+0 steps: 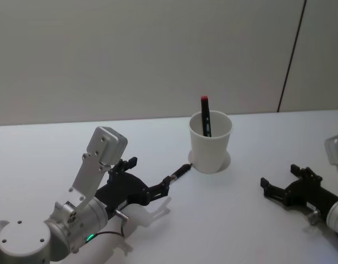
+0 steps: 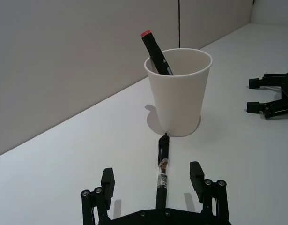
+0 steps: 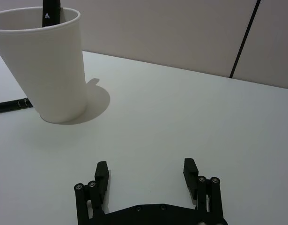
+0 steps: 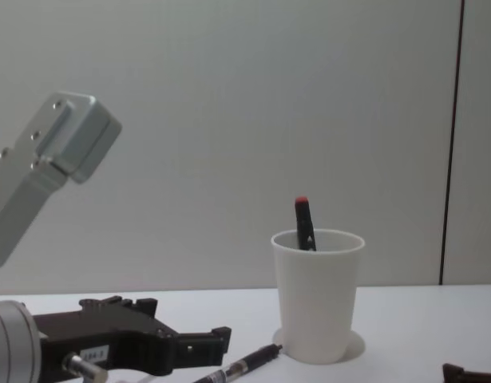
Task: Place the pen into the pen holder.
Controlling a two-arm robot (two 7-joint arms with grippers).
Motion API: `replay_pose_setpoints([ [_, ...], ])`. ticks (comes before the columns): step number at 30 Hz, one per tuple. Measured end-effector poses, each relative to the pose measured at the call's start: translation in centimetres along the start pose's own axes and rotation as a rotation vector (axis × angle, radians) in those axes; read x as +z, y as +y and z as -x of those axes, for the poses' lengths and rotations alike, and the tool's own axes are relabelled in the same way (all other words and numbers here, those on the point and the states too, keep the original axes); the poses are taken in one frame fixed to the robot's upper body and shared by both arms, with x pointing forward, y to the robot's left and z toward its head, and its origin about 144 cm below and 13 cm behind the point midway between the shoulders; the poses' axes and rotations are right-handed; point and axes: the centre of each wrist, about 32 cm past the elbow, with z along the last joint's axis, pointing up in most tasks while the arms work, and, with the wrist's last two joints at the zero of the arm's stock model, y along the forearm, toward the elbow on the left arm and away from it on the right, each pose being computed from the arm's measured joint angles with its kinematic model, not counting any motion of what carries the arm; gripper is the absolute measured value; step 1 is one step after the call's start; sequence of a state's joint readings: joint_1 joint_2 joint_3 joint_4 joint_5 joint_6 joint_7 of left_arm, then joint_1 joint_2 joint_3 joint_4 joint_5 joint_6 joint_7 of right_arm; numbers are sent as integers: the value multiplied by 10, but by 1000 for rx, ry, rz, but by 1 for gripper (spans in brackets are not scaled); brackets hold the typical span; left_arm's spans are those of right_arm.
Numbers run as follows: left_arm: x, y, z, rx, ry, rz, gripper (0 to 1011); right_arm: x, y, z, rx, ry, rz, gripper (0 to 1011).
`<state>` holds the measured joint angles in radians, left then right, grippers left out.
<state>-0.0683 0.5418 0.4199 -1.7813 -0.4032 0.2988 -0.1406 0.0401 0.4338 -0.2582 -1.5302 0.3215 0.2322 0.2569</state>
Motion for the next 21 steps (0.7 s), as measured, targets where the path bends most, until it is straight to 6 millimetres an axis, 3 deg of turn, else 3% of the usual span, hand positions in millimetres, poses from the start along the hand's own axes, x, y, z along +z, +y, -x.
replay_pose_setpoints([
  [9, -2, -1, 4, 0, -3, 5, 1001, 6, -8, 3, -34, -31, -76, 1003],
  [21, -4, -5, 9, 17, -28, 38, 1001, 40, -15, 5, -74, -88, -277, 1003],
])
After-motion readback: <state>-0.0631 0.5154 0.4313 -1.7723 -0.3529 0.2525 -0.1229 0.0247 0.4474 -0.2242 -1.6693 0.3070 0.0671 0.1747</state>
